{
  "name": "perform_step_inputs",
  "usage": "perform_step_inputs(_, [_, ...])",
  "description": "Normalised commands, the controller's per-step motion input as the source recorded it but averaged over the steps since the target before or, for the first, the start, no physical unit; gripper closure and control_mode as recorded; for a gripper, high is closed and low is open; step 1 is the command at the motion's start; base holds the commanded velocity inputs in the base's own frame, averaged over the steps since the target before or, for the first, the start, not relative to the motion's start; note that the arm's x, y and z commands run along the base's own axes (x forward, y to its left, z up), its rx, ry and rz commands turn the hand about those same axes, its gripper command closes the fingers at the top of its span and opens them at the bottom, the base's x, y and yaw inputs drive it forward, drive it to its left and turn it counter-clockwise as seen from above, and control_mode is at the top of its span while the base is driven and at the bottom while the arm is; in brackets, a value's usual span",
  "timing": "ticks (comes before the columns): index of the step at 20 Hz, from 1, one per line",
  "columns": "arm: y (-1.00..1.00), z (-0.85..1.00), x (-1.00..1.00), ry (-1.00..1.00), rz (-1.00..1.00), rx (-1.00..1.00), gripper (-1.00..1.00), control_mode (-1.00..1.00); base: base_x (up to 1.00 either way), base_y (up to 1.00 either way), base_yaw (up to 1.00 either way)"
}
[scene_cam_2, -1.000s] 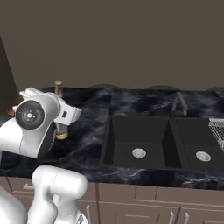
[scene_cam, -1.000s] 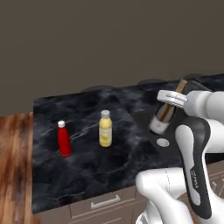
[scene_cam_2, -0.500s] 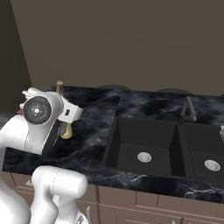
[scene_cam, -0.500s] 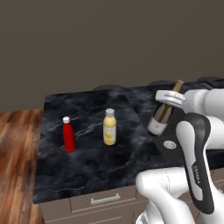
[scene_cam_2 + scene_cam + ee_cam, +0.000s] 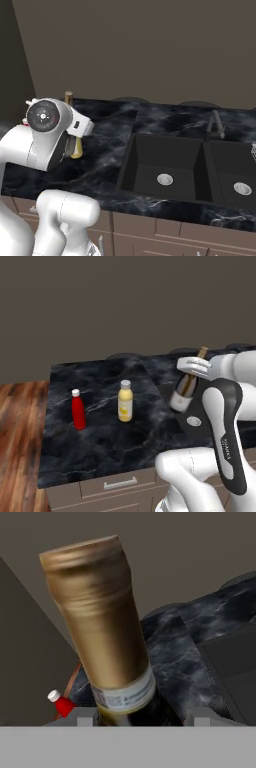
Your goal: Move the drinks to the dining counter.
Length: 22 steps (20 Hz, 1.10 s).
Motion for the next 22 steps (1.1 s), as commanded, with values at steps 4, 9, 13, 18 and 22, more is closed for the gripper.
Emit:
perform_step_inputs(4, [0.03, -0.09, -0.01, 0.0, 0.0, -0.02, 1.0, -1.0, 0.0, 0.0, 0.0])
perform_step_inputs(9, [0.01, -0.11, -0.04, 0.0, 0.01, -0.02, 1.0, -1.0, 0.0, 0.0, 0.0])
perform_step_inputs(13, [0.0, -0.14, 0.0, 0.0, 0.03, -0.06, 1.0, -1.0, 0.0, 0.0, 0.0])
perform_step_inputs(18, [0.0, -0.19, 0.01, 0.0, 0.03, -0.09, 1.0, -1.0, 0.0, 0.0, 0.0])
perform_step_inputs(22, [0.0, -0.23, 0.0, 0.0, 0.02, -0.11, 1.0, -1.0, 0.0, 0.0, 0.0])
